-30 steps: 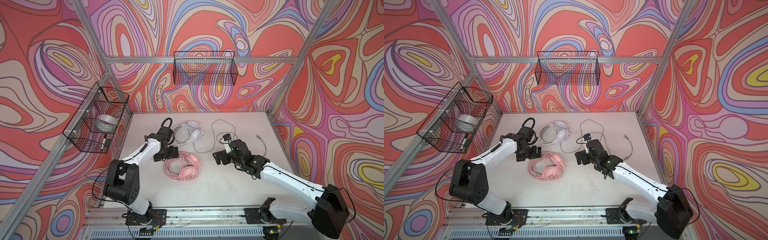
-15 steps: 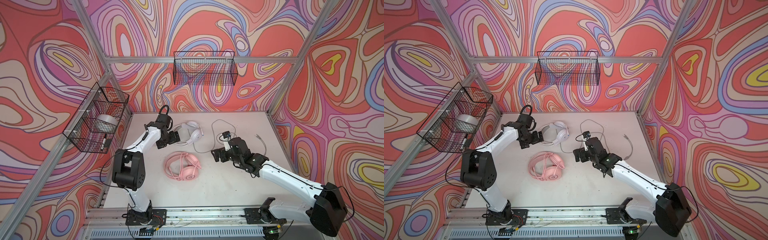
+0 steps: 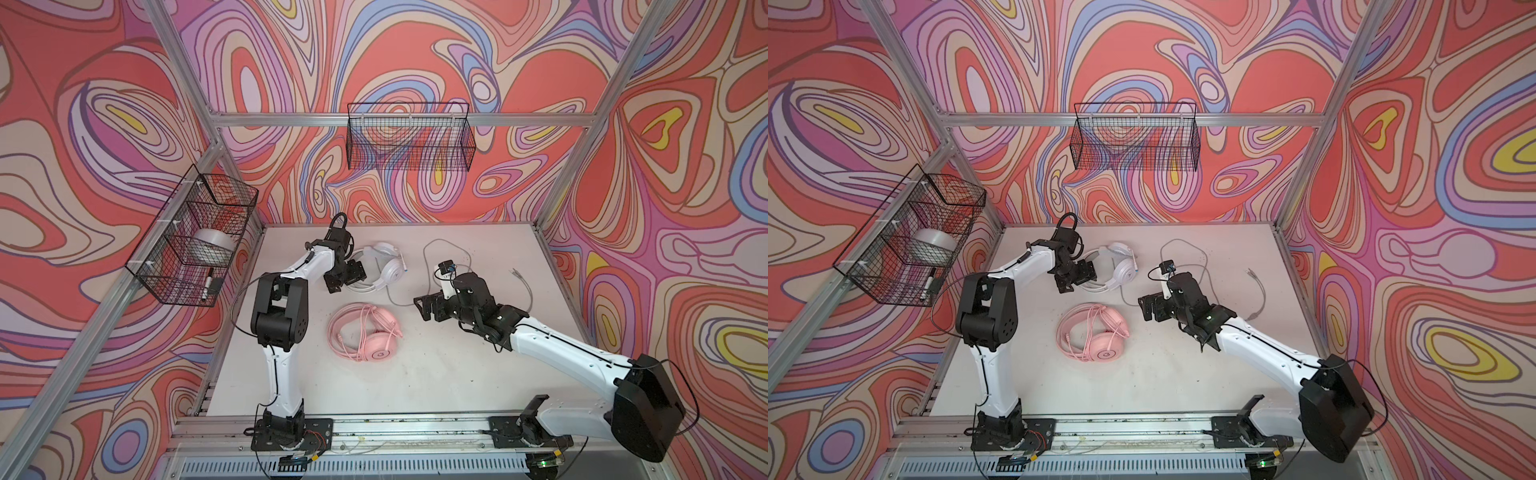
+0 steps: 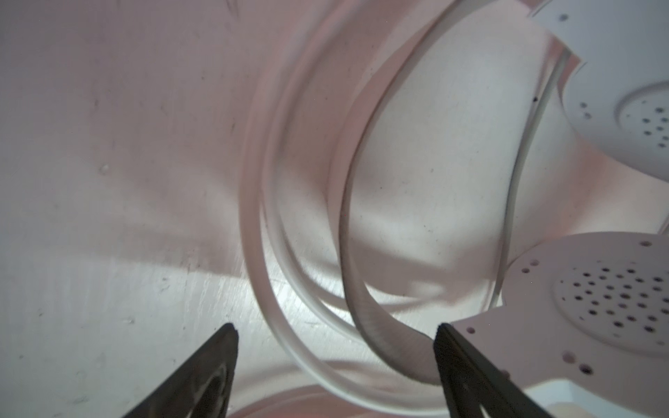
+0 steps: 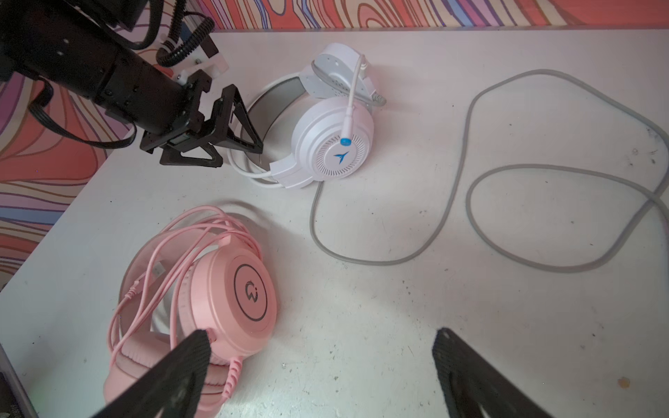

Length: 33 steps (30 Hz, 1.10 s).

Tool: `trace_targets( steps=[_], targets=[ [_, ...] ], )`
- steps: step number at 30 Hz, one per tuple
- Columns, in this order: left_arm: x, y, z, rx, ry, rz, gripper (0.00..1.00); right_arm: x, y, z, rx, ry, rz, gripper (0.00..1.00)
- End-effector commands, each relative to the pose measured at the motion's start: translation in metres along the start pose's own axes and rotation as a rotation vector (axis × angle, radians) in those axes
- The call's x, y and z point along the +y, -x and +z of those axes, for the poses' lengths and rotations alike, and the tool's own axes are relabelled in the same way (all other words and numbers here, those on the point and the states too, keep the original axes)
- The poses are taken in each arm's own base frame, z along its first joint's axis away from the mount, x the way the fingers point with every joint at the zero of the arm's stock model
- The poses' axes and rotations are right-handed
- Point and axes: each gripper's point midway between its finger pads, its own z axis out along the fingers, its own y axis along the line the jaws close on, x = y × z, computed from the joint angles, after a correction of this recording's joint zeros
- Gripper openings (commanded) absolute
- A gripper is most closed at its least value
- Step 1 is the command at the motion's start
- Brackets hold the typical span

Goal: Wrap the headphones

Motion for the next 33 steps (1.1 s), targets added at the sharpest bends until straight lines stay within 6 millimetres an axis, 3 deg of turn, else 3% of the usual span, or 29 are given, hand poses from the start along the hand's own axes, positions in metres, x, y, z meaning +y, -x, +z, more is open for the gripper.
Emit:
trace_targets(
  steps=[1,7,13,18,24,30,33],
  targets=[
    [0.005,0.012,0.011,-0.021,0.044,-0.015,0.76,0.001,0.009,0.001,-0.019,0.008,-0.002,0.98],
    [0.011,0.026,0.025,-0.037,0.111,0.021,0.73,-0.007,0.005,0.002,-0.002,-0.015,-0.005,0.99],
    [0.02,0.029,0.04,-0.025,0.169,0.036,0.64,-0.015,0.001,0.002,0.011,-0.034,0.002,0.98],
    [0.026,0.028,0.047,-0.018,0.196,0.038,0.46,-0.018,0.0,0.003,0.018,-0.042,0.0,0.98],
    [0.024,0.034,0.04,-0.051,0.188,0.014,0.29,-0.029,-0.003,0.002,0.05,-0.076,-0.025,0.98],
    [0.006,0.046,0.022,-0.098,0.12,0.014,0.0,-0.054,-0.009,-0.005,0.116,-0.102,-0.015,0.99],
    [-0.009,0.05,0.013,-0.107,0.056,0.028,0.0,-0.07,-0.012,-0.008,0.156,-0.138,0.004,0.98]
  ],
)
